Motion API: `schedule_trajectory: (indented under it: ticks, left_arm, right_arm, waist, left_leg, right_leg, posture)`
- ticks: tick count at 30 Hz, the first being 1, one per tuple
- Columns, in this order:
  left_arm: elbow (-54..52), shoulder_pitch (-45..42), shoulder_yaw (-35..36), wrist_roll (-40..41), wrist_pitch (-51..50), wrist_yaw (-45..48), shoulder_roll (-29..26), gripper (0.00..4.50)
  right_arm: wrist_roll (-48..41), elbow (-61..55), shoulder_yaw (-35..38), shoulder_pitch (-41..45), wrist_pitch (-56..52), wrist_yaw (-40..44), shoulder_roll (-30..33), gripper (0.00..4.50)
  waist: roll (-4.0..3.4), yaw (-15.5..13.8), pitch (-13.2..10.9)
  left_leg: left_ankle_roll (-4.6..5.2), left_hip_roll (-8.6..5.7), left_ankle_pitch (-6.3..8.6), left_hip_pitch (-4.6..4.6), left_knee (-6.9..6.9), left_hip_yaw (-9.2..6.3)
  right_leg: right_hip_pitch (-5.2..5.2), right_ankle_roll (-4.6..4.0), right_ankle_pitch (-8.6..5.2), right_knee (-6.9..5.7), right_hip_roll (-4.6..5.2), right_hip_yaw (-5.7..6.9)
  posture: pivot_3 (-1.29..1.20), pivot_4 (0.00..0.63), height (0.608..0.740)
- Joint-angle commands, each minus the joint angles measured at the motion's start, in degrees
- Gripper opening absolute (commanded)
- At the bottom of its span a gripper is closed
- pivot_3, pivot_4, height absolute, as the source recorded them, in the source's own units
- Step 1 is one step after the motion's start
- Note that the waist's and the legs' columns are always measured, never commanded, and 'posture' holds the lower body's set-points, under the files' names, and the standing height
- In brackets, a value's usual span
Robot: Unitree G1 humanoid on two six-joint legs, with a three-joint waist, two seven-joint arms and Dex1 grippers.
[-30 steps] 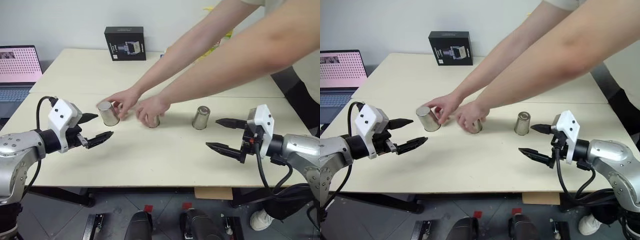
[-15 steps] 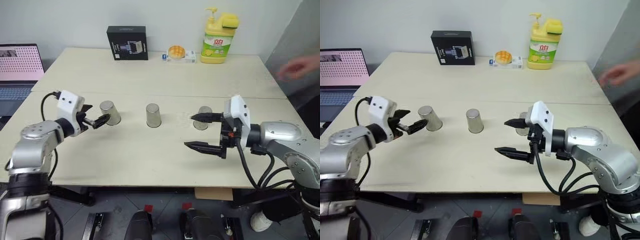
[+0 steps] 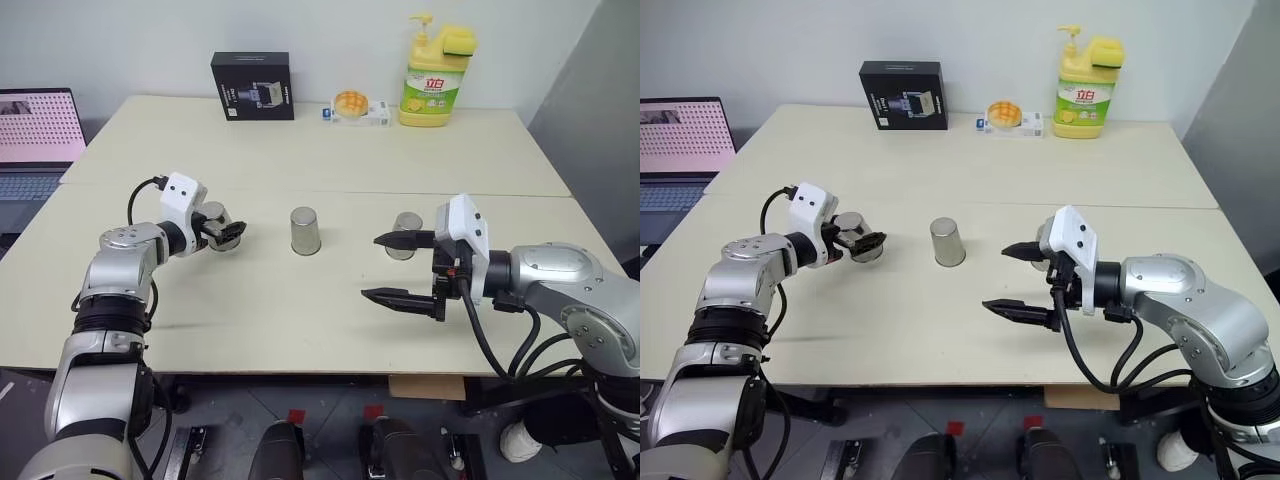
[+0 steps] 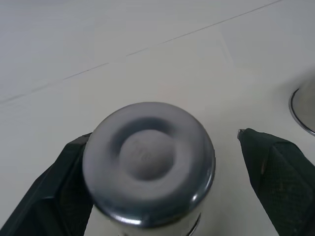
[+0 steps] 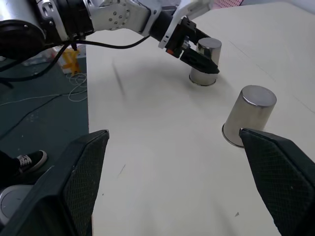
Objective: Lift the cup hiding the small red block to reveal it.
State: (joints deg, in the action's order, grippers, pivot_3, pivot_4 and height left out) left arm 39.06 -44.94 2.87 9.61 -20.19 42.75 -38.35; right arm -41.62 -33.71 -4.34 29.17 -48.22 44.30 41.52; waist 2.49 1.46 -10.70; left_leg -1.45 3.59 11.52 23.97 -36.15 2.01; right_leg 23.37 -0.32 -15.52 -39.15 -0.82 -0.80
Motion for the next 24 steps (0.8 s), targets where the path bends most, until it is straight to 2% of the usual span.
schedule_trajectory:
  ticks: [1,6,15,20,24]
  left_arm:
    - [1.0,-1.5,0.5,-0.7,2.5,0.7,0.1,3.82]
    - [-0.9,-0.3,1.5,0.0,2.1,1.5,-0.3,2.70]
    - [-17.5,3.6,9.8,6.7,-8.6,0.5,-4.7,2.68]
    - [-16.8,3.0,12.3,6.1,-8.7,-3.1,-6.6,2.68]
    - [-8.3,0.6,12.0,2.7,-4.2,-8.4,-6.3,2.68]
  right_arm:
    - [-0.6,-2.5,1.3,-1.1,0.2,-0.6,0.1,4.50]
    - [-0.4,-2.2,1.4,-1.7,0.6,-0.4,0.3,4.50]
    - [-0.5,-1.8,1.6,-2.4,1.1,0.0,0.3,4.50]
    - [-0.4,-1.1,1.7,-1.8,1.2,-0.1,-0.2,4.50]
    - [-0.3,-0.5,1.5,-1.2,1.5,0.0,-0.5,4.50]
  waist:
    - [0.00,0.0,0.0]
    - [0.00,0.0,0.0]
    - [0.00,0.1,0.0]
    - [0.00,0.1,0.0]
    - [0.00,0.1,0.0]
  left_leg:
    - [0.00,0.01,0.00,0.00,0.00,0.00]
    - [0.00,0.03,0.00,0.00,-0.01,0.00]
    - [-0.01,0.10,0.00,0.01,-0.01,-0.08]
    - [-0.01,0.07,0.00,-0.07,-0.01,-0.09]
    - [0.00,0.06,0.00,-0.06,-0.08,-0.06]
  right_leg:
    - [0.00,0.00,0.00,0.00,0.00,0.01]
    - [0.00,0.00,0.00,-0.02,0.00,-0.01]
    - [0.02,0.01,0.01,-0.03,0.01,-0.01]
    - [0.02,0.01,0.00,-0.09,0.01,-0.06]
    - [0.01,0.01,0.00,-0.16,0.02,-0.03]
  posture:
    - [0.00,0.150,0.740]
    - [0.00,0.150,0.740]
    - [0.00,0.150,0.740]
    - [0.00,0.150,0.740]
    - [0.00,0.150,0.740]
